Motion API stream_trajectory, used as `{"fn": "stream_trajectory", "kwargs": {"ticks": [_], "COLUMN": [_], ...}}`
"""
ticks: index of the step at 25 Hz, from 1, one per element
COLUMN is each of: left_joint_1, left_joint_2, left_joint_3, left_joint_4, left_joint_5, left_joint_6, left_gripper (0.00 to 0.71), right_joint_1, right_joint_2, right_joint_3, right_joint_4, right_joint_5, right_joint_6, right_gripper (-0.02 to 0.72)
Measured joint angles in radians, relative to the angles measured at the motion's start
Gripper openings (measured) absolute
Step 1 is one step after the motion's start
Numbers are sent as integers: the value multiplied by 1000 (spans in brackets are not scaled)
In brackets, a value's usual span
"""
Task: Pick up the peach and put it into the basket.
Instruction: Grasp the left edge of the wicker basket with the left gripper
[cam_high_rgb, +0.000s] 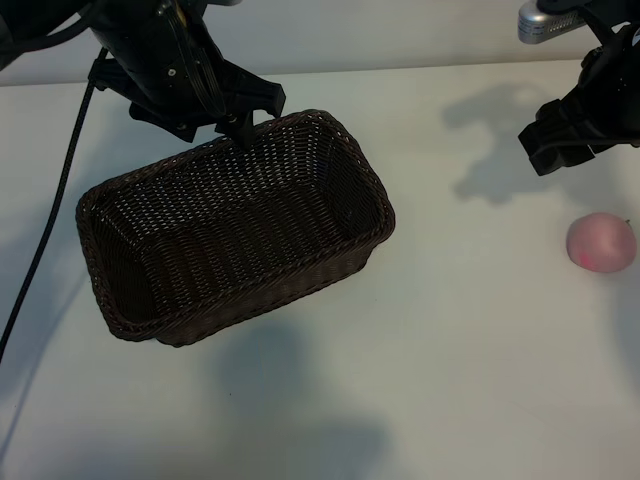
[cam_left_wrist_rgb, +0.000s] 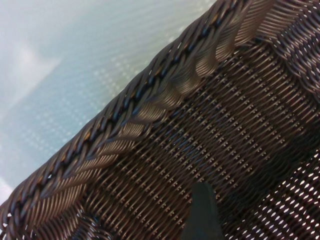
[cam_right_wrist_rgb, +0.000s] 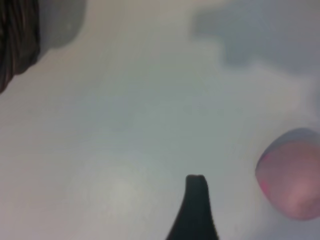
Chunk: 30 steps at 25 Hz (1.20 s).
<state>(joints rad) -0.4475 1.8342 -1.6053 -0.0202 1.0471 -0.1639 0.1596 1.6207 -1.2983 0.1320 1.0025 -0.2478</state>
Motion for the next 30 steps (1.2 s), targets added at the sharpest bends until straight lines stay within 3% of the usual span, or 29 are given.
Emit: {"fn": "stream_trajectory", "kwargs": {"ticks": [4, 9, 19, 26, 30], "left_joint_1": [0, 0, 0, 0, 10], "left_joint_2": [0, -1, -106, -246, -307], "left_joint_3": [0, 0, 10, 288, 447], "left_joint_4": [0, 54, 172, 221, 232], "left_joint_5": [16, 122, 125, 116, 44], "left_joint_6": [-1, -66, -207, -322, -447], "left_gripper": [568, 568, 567, 567, 567], "right_joint_1": [0, 0, 0, 0, 0], "right_joint_2": [0, 0, 0, 0, 0], "right_joint_3": [0, 0, 0, 0, 0], "right_joint_4": [1, 13, 14, 14, 14], "right_joint_5": [-13, -21, -18, -6, 1], "right_joint_6": [1, 1, 2, 2, 2], "right_gripper": [586, 586, 586, 586, 586]}}
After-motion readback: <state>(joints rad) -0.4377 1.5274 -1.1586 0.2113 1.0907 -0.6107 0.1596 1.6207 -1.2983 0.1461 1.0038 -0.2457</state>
